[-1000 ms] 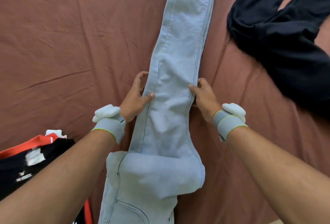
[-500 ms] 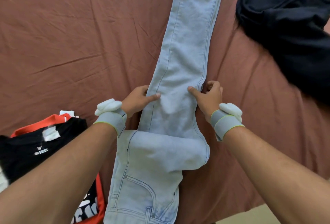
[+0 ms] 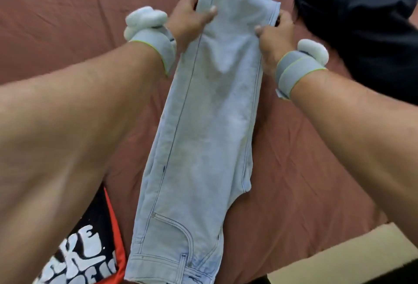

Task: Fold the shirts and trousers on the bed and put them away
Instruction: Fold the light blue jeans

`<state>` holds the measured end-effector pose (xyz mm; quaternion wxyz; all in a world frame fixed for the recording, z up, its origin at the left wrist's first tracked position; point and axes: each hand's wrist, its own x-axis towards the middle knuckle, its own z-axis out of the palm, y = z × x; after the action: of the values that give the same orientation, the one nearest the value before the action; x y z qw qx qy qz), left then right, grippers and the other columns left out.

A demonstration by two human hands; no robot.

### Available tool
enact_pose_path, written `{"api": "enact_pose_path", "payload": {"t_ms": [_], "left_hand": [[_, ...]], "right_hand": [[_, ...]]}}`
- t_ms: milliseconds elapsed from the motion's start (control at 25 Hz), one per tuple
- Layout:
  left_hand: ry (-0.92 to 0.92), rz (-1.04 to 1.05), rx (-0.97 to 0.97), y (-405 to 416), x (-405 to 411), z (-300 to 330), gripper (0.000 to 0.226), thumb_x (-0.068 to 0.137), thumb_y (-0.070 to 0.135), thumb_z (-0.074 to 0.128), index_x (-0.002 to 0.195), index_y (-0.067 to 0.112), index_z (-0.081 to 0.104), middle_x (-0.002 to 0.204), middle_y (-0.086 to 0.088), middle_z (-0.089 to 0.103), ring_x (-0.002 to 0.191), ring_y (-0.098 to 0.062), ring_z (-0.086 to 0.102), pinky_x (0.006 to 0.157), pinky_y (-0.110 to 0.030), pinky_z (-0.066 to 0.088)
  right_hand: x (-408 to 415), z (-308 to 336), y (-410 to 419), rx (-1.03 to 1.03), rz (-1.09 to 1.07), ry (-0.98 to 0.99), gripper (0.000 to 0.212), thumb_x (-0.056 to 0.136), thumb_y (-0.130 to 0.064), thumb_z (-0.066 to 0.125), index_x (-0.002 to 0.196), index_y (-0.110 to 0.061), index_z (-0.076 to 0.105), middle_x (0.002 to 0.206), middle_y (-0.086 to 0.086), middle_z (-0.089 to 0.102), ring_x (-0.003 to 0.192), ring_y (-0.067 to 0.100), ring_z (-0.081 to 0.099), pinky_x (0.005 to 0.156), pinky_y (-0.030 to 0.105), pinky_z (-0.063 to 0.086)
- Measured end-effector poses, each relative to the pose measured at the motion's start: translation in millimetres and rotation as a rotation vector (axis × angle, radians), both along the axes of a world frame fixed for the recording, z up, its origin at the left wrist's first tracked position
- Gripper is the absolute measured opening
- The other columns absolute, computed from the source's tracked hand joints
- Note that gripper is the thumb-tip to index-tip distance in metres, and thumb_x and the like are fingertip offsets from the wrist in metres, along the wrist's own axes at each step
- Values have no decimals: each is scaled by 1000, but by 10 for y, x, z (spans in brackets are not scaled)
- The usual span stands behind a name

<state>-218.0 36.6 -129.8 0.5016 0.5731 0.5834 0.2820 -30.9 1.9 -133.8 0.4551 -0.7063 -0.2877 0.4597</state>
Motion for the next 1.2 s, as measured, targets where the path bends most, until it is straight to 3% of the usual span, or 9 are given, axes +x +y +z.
{"api": "enact_pose_path", "payload": {"t_ms": [80, 160, 240, 360, 440, 560, 800, 1000, 1200], "left_hand": [[149, -105, -204, -239, -252, -141, 123, 64, 56, 72, 154, 6, 5, 128, -10, 58, 121, -23, 56, 108, -42, 44], [204, 2, -438, -781, -569, -421, 140, 49, 75, 75, 154, 13, 6, 123, -11, 61, 115, -24, 59, 104, -48, 46], [224, 66, -468, -1404, -757, -548, 121, 52, 78, 77, 144, 15, 30, 116, -5, 61, 101, -19, 61, 98, -50, 51], [289, 138, -385, -2269, -856, -446, 70, 79, 42, 78, 136, 16, 46, 114, 1, 59, 102, -16, 59, 90, -28, 47], [294, 157, -389, -2726, -901, -346, 54, 82, 39, 77, 126, 20, 53, 110, 4, 64, 100, -14, 62, 80, -22, 46], [273, 103, -449, -3348, -1122, -349, 50, 77, 42, 80, 116, 22, 58, 110, 7, 68, 100, -13, 64, 84, -28, 51], [96, -46, -575, -4186, -1509, -358, 69, 62, 52, 84, 119, 28, 55, 117, 10, 68, 107, -10, 64, 97, -41, 52], [-36, 16, -570, -4565, -1538, -380, 43, 83, 24, 78, 120, 22, 56, 118, 2, 68, 108, -16, 65, 100, -43, 51], [-32, -46, -595, -4654, -1634, -394, 54, 68, 42, 78, 114, 25, 54, 116, 0, 68, 106, -19, 66, 97, -47, 52]], "right_hand": [[-4, -103, -156, -114, 73, -12, 65, 79, 2, 57, 137, -21, 38, 123, 6, 58, 99, 20, 60, 89, 37, 54], [-78, -249, -628, -257, 146, -120, 82, 80, -10, 67, 149, -19, 23, 143, 11, 43, 122, 24, 50, 105, 39, 43], [-153, -350, -1197, -313, 192, -192, 87, 80, -20, 71, 150, -19, 21, 147, 11, 38, 131, 27, 43, 110, 41, 36], [-274, -334, -2019, -274, 249, -262, 85, 80, -25, 74, 148, -16, 24, 146, 9, 35, 133, 27, 37, 111, 43, 32], [-324, -301, -2436, -284, 259, -288, 87, 79, -30, 76, 148, -16, 25, 145, 8, 35, 133, 26, 37, 110, 40, 32], [-518, -264, -3119, -319, 199, -300, 93, 74, -37, 81, 147, -20, 27, 144, 6, 41, 129, 24, 43, 106, 32, 35], [-826, -192, -3998, -382, 132, -184, 113, 70, -30, 85, 152, -37, 8, 116, 6, 56, 103, 23, 59, 95, 42, 49], [-1014, -209, -4549, -412, 187, -114, 118, 68, -19, 87, 153, -34, 7, 147, 2, 43, 130, 20, 46, 112, 41, 36], [-1056, -213, -4806, -396, 203, -117, 113, 68, -21, 88, 153, -31, 13, 151, 2, 38, 135, 21, 42, 113, 41, 34]]}}
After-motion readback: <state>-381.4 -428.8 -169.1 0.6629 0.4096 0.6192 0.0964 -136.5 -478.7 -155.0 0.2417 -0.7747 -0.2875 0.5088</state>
